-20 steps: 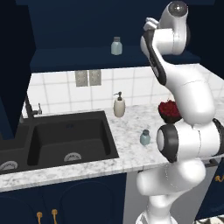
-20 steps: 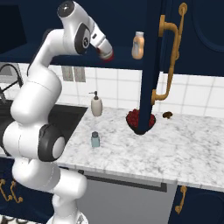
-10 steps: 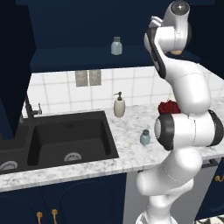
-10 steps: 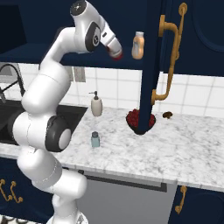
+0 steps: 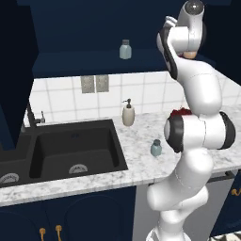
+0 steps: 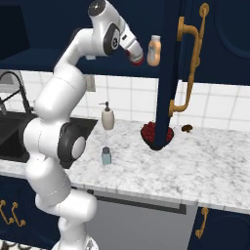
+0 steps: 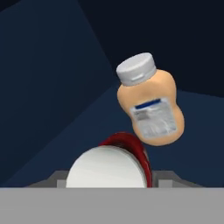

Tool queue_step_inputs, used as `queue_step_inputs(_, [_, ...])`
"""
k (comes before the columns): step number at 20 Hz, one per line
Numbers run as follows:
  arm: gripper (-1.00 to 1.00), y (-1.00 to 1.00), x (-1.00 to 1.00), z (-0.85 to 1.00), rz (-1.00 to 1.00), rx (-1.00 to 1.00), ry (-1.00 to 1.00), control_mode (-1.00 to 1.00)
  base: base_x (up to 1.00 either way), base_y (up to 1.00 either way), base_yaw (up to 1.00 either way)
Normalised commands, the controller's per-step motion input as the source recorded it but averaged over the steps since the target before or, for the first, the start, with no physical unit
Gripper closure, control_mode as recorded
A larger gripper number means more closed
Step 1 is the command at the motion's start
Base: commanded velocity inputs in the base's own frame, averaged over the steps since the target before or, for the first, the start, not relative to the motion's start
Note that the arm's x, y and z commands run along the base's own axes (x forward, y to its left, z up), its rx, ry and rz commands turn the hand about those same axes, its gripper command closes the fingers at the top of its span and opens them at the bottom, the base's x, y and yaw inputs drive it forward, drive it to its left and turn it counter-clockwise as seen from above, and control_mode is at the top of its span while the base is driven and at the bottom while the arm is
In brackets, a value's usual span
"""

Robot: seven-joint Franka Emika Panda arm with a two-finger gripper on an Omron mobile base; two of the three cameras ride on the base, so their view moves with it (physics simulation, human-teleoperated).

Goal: Put the shaker and condiment bottle from the counter next to their counterparts in the cabinet.

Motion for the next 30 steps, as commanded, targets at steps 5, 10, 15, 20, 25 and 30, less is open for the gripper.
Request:
queue_step_inputs(5, [1.00, -0.09, 0.02, -0.06, 0.00, 0.07, 0.11, -1.00, 0.00, 0.00, 0.00])
queue_step_inputs(10, [1.00, -0.03, 0.09, -0.21, 0.00, 0.04, 0.08, -1.00, 0.00, 0.00, 0.00])
queue_step_inputs(15, [1.00, 0.01, 0.01, -0.39, 0.00, 0.00, 0.05, -1.00, 0.00, 0.00, 0.00])
queue_step_inputs(20, [-1.00, 0.09, 0.00, -0.43, 0.00, 0.00, 0.05, -1.00, 0.00, 0.00, 0.00])
queue_step_inputs(25, [-1.00, 0.03, 0.22, -0.30, 0.00, 0.00, 0.03, -1.00, 0.00, 0.00, 0.00])
queue_step_inputs(30, [-1.00, 0.00, 0.41, -0.11, 0.00, 0.00, 0.00, -1.00, 0.00, 0.00, 0.00])
